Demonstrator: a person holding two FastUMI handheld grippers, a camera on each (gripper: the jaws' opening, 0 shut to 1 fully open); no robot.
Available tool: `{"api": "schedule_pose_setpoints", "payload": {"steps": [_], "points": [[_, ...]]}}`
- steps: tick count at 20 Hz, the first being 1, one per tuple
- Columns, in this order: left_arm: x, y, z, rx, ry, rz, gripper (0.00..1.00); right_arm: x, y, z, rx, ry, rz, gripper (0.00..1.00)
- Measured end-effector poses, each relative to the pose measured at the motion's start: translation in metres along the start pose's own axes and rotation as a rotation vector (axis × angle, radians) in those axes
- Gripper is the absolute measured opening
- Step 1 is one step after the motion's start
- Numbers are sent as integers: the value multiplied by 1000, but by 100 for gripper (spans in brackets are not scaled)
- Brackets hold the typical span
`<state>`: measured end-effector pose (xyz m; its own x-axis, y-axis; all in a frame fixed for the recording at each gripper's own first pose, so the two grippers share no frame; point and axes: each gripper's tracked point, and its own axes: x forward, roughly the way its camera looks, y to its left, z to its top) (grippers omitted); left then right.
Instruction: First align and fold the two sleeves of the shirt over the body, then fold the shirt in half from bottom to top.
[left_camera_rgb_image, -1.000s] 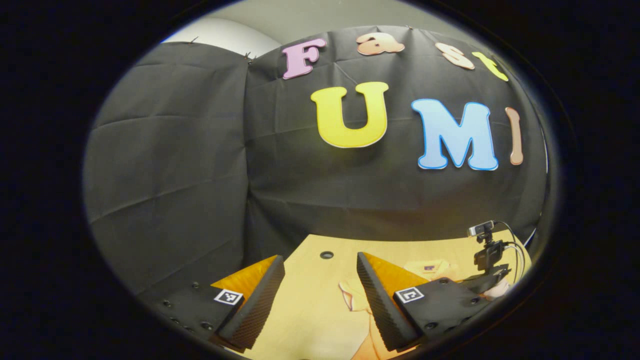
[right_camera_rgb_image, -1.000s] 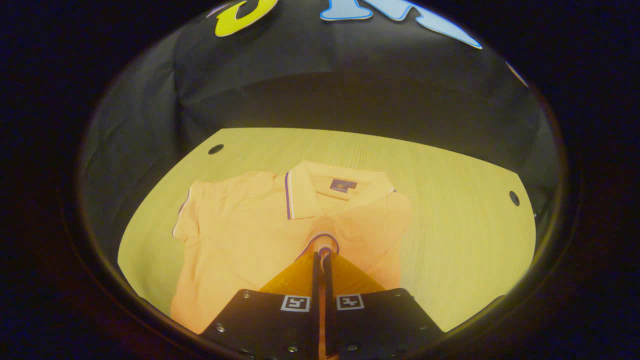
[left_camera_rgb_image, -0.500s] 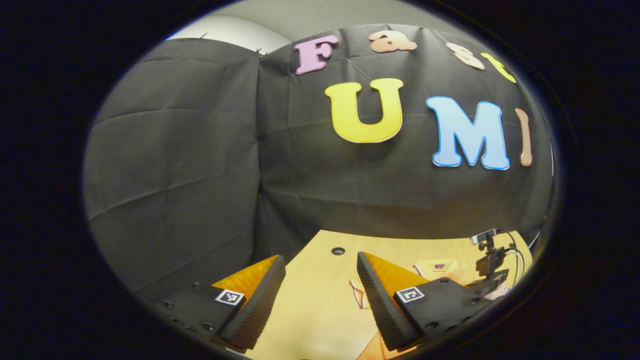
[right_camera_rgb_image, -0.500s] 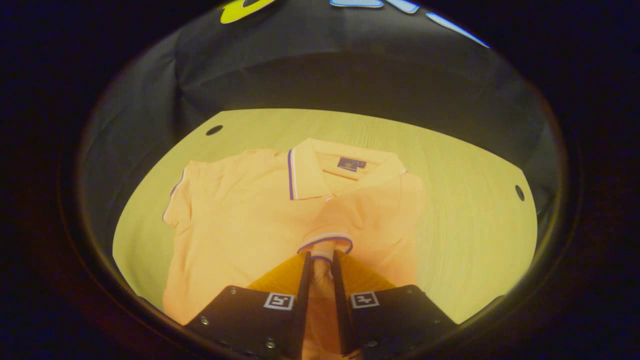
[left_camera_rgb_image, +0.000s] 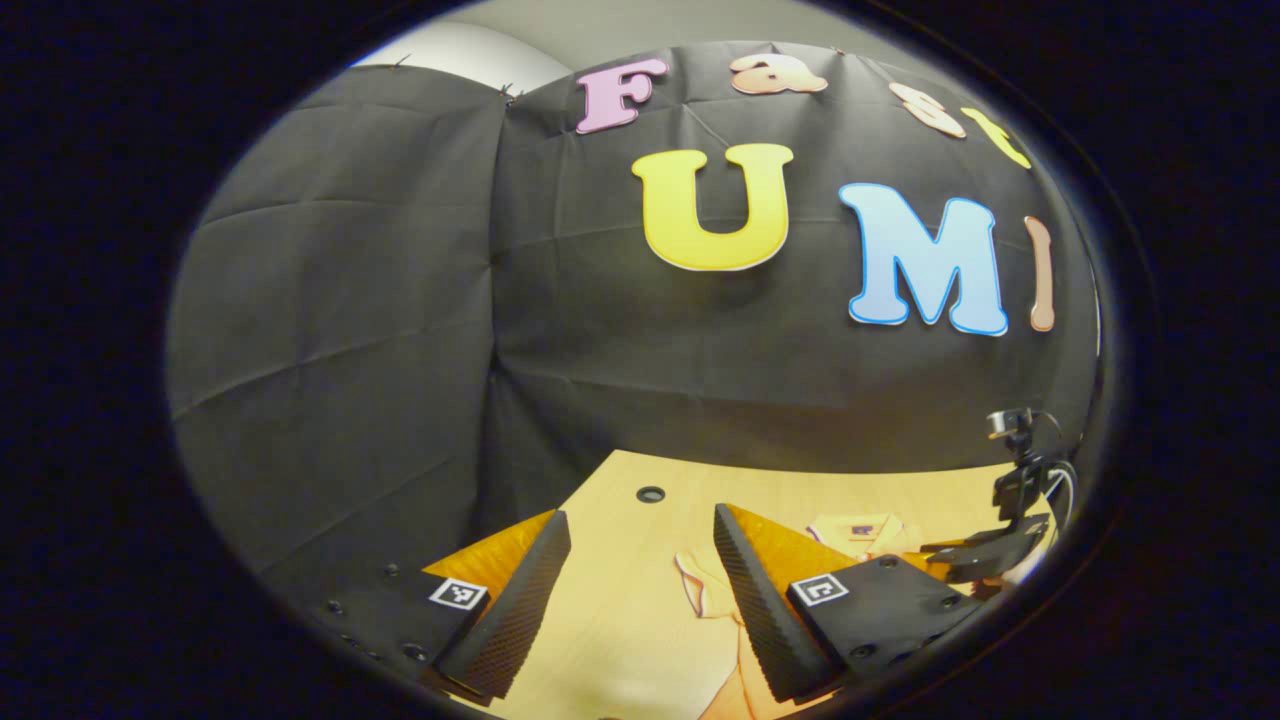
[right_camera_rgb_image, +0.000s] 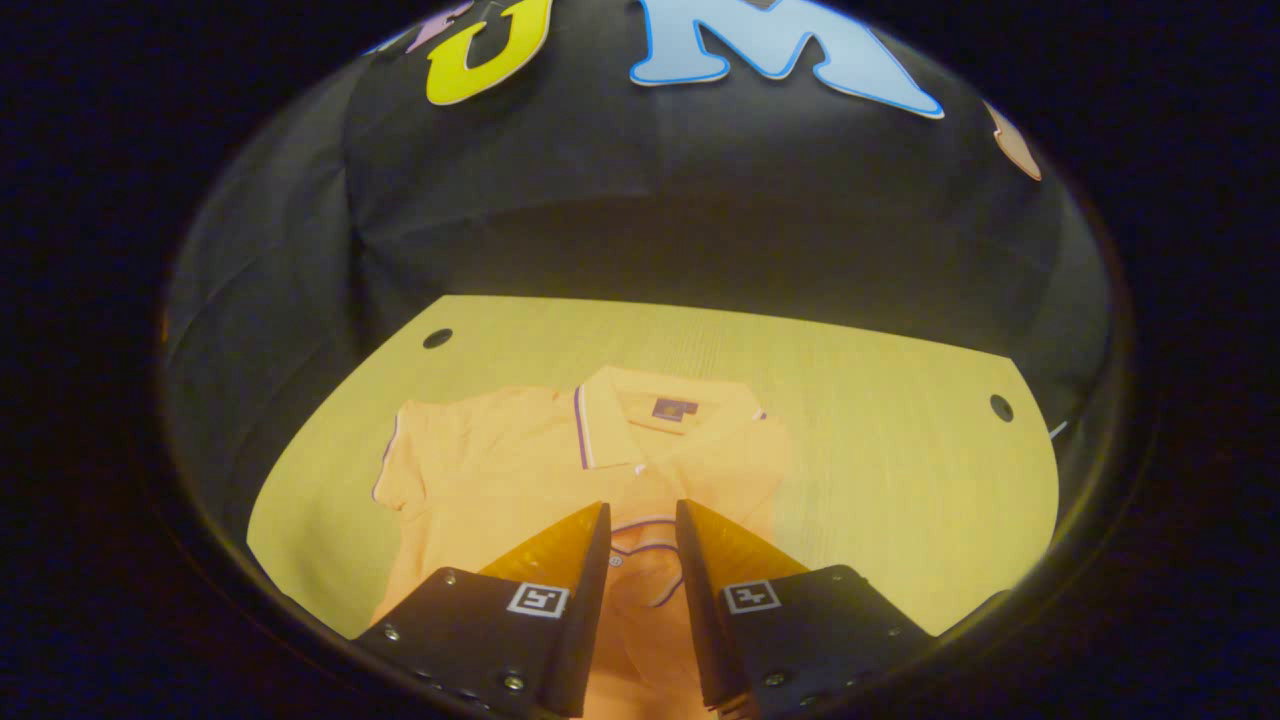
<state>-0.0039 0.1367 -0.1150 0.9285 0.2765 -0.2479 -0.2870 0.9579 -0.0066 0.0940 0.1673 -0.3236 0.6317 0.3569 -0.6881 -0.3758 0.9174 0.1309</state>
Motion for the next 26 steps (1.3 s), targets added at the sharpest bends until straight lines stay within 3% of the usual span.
{"api": "schedule_pose_setpoints", "payload": {"steps": [6,9,14,15,26], "points": [[57,-30,-43,-4,71,-92,95,-58,-2,29,19,-102,-12,42],[86,-45,-77,7,112,-132,94,-88,1,38,29,-144,-17,45],[129,-63,-142,31,215,-185,96,-132,6,47,67,-202,-33,39],[133,-65,-158,30,246,-193,95,-141,5,49,77,-213,-43,42],[175,-67,-280,18,506,-173,95,-196,-45,9,177,-178,-215,42]]}}
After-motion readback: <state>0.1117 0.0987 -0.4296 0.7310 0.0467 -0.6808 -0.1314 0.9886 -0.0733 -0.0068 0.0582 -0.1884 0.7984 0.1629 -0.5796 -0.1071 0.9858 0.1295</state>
